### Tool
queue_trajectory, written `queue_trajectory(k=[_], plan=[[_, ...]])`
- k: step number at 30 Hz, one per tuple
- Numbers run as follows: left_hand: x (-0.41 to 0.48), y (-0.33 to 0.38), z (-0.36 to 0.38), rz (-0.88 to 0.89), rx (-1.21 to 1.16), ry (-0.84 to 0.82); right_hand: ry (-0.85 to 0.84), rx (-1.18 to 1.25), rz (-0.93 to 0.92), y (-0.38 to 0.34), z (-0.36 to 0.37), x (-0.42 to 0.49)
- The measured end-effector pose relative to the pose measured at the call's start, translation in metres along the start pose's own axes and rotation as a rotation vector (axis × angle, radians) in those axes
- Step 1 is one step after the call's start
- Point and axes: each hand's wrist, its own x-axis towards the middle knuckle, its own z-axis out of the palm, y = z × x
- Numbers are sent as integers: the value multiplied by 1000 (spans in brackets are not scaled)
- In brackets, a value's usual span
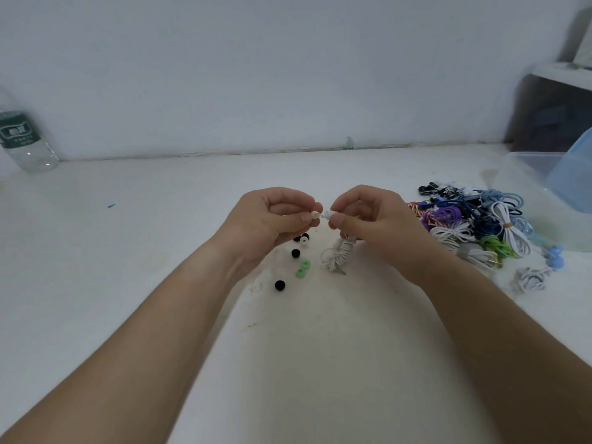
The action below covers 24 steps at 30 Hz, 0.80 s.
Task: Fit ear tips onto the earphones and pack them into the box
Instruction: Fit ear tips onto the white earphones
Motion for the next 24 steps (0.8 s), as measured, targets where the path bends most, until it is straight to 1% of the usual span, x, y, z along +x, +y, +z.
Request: queue_trajectory(k=[15,24], plan=[[-2,3,3,2,-33,-11,-8,12,-33,0,0,0],[-3,3,4,-19,-38,24,-2,7,-24,-1,0,0]])
